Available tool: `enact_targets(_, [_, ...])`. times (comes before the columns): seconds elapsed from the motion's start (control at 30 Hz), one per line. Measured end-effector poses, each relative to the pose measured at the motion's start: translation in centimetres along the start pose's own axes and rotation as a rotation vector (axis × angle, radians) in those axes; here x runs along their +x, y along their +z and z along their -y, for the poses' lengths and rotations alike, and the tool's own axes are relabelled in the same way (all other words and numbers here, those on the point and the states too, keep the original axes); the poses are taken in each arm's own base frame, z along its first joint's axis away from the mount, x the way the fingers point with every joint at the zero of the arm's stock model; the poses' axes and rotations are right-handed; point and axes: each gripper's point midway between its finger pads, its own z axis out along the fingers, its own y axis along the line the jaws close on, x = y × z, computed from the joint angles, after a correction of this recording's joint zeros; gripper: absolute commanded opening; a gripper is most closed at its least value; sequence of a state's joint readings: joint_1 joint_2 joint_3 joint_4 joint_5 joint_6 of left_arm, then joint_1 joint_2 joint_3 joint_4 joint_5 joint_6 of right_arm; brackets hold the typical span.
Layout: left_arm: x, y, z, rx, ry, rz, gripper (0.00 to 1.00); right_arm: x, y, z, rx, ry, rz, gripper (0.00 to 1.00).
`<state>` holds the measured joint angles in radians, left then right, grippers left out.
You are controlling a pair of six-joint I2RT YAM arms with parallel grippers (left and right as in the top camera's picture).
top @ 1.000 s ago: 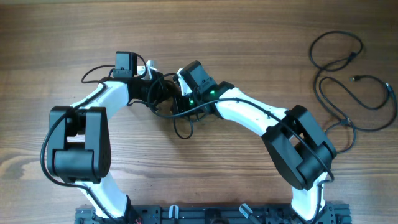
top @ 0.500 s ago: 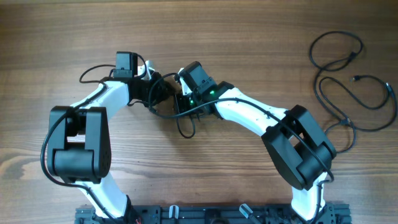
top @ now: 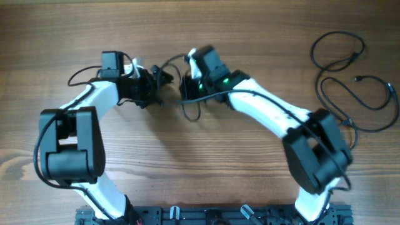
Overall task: Untangle cables
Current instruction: 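Pull the cable with the right gripper up and rightward, releasing the left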
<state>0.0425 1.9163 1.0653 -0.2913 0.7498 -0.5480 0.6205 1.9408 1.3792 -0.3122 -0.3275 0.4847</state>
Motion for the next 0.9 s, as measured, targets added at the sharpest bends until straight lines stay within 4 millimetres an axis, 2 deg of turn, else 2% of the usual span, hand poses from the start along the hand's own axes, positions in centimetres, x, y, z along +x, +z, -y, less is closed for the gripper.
enact_targets(0.17, [-0.1, -1.8, 1.8, 0.179, 0.064, -0.048, 1.0, -5.4, -4.8, -1.6, -0.031, -0.059, 0.158, 0.04])
enact_targets(0.23, [0.0, -2.5, 2.3, 0.231, 0.078, -0.061, 1.0, -7.6, -7.2, -1.6, -0.011, -0.078, 0.235, 0.04])
enact_targets(0.3, [0.0, -2.7, 2.5, 0.253, 0.09, -0.066, 1.0, -8.5, -8.1, -0.7, 0.036, -0.08, 0.276, 0.04])
enact_targets(0.63, [0.1, -2.8, 2.7, 0.269, 0.114, -0.071, 1.0, -12.6, -12.3, 8.7, 0.364, -0.025, 0.438, 0.04])
enact_targets(0.9, [-0.3, -2.6, 2.0, 0.229, 0.116, -0.047, 1.0, -12.9, -15.2, 15.0, 0.495, 0.075, 0.449, 0.04])
